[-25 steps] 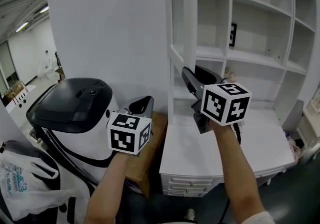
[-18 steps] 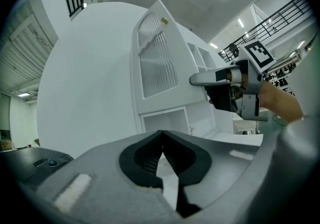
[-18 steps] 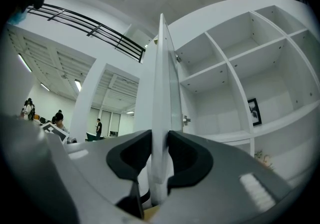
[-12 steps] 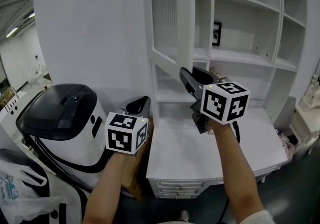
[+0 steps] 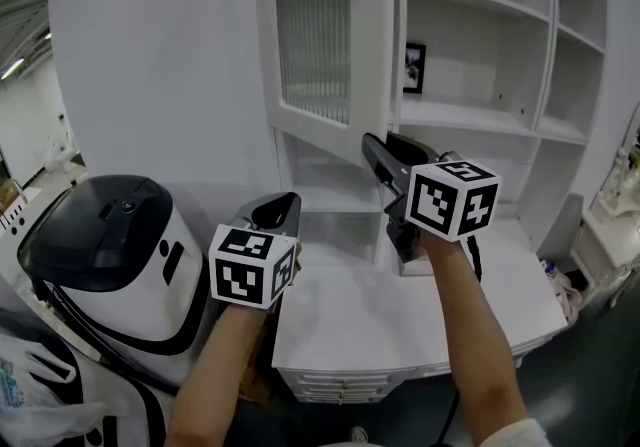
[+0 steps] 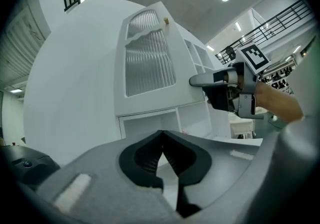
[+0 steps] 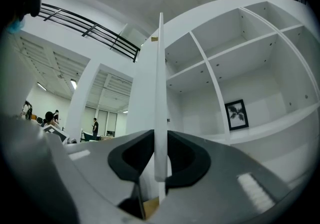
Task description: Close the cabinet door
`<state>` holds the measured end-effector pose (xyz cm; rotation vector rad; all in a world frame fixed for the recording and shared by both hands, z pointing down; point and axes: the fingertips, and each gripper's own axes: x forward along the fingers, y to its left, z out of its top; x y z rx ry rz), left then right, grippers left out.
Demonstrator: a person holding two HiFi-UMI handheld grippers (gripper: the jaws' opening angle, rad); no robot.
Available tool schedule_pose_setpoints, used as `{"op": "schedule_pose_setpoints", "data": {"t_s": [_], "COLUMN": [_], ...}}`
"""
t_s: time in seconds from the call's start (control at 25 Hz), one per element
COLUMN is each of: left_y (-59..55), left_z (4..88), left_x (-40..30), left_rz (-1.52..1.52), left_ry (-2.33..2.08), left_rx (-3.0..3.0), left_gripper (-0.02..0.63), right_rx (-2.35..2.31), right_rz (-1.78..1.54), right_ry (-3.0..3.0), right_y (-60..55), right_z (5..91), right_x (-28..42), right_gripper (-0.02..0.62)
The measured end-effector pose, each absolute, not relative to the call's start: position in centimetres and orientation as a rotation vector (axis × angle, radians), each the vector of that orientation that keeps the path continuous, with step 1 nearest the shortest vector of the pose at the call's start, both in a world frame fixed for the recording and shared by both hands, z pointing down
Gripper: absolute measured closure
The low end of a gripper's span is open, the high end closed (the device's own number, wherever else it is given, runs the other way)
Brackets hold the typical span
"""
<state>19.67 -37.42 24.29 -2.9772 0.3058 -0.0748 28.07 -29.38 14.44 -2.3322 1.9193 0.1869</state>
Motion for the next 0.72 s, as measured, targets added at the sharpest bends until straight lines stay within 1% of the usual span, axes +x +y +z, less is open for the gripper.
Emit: {"op": "schedule_pose_setpoints", "data": {"t_s": [0.72], "left_y": [-38.7], "left_z": [24.6], "left_x": [26.7], "left_rz": [-0.080], "left_ry": [0.290], "left_rx": [-2.962], "left_gripper": [0.606], "right_rx": [-2.336], "right_rz": [0.219], "right_ry": [1.881], "right_y": [-30.0], "right_z": [14.4], "right_x": [35.4], "right_gripper": [0.480]}}
